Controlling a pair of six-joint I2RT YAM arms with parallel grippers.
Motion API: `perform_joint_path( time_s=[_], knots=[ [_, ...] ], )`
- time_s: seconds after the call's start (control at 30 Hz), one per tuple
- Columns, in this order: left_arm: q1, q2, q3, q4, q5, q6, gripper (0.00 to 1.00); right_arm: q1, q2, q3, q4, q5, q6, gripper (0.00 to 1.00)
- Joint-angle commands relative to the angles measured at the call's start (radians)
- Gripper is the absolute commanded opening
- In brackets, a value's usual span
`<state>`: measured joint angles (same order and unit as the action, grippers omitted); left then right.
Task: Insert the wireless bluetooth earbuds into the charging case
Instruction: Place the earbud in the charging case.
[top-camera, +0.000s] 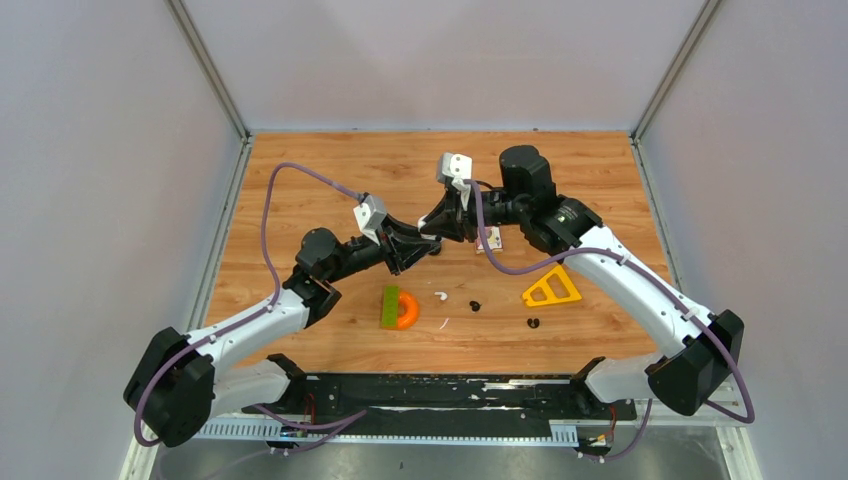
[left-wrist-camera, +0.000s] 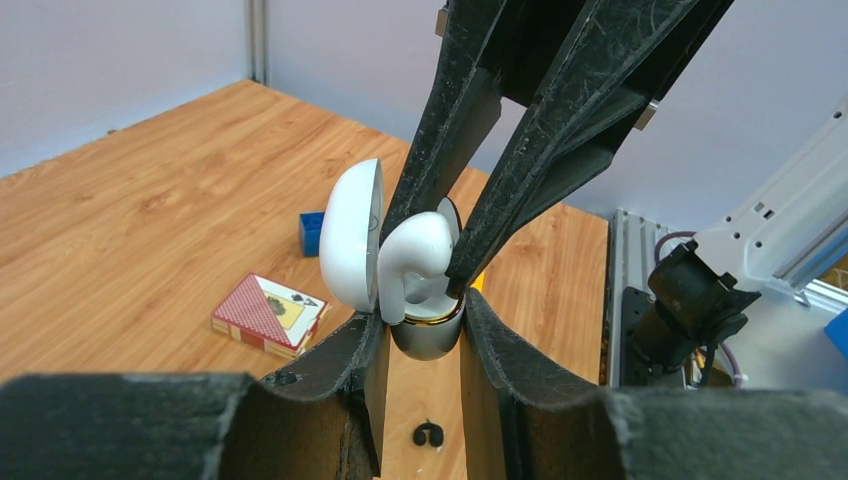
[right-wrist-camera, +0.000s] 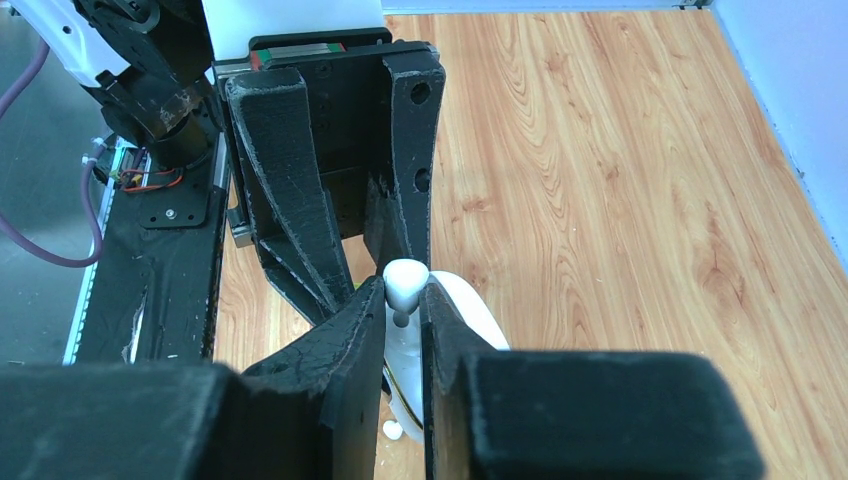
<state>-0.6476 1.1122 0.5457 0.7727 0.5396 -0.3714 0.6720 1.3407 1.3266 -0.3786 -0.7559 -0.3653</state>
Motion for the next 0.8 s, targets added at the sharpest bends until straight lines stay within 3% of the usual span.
perform_joint_path(
  time_s=[0.0,0.77],
  knots=[
    [-0.003,-0.032,0.002,0.032,-0.010,0.046,0.00,0.005,-0.010,0.007,0.002,0.013,-0.009,0.00],
    [-0.005,-0.012,0.002,0.014,-0.013,0.055,0.00,0.001,-0.020,0.026,-0.003,-0.002,0.019,0.00]
  ],
)
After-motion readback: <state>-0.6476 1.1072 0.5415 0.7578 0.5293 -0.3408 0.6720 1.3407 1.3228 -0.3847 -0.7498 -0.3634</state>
